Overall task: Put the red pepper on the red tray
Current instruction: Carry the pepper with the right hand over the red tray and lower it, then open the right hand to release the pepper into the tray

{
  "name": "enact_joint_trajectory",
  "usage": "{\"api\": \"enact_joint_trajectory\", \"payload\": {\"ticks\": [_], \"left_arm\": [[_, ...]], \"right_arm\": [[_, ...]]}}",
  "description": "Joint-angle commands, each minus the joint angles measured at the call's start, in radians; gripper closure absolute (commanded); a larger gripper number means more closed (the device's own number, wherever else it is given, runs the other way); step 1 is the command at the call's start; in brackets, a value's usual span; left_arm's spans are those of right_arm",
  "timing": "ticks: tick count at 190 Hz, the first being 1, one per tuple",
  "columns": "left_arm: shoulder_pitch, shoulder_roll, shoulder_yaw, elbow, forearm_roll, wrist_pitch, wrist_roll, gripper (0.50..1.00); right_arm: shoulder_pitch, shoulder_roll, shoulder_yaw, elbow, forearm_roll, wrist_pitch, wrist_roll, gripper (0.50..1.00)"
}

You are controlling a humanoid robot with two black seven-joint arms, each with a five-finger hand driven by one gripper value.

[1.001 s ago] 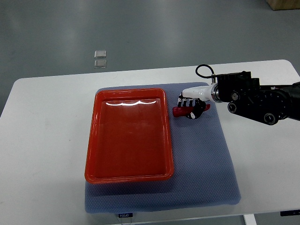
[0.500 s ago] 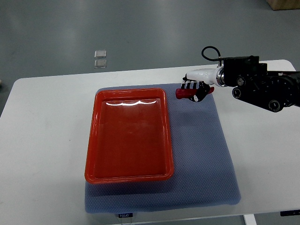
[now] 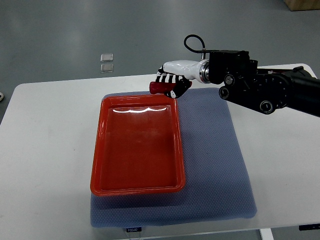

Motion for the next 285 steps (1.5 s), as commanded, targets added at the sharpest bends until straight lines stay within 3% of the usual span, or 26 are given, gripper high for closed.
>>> {"api": "enact_joint_trajectory", "payload": {"ticks": [1,78,130,202,236,261,285], "left_arm": [[0.000,0.000,0.000,0.000,0.000,0.000,0.000,0.500],[0.000,0.000,0.000,0.000,0.000,0.000,0.000,0.500],[0.000,0.000,0.000,0.000,0.000,0.000,0.000,0.500],[0.000,0.000,0.000,0.000,0.000,0.000,0.000,0.500],[0.000,0.000,0.000,0.000,0.000,0.000,0.000,0.500],[0.000,0.000,0.000,0.000,0.000,0.000,0.000,0.500],[0.000,0.000,0.000,0.000,0.000,0.000,0.000,0.500]], "right_arm": [[0.002,0.033,0.007,0.014,0.001,-0.006,0.021,1.000],[-0.078,0.160,0.000,0.037,-0.016,0.003,0.036,0.998],[-0.135,0.180,-0.006,-0.009,-0.022,0.000,0.035,0.989],[-0.149,0.186,-0.006,-0.034,-0.022,0.003,0.032,0.865],[-0.150,0.188,-0.004,-0.032,-0.020,0.003,0.033,0.850],[-0.149,0.188,-0.004,-0.032,-0.014,0.003,0.036,0.728],[-0.147,0.188,-0.004,-0.032,-0.008,0.005,0.036,0.683]]}}
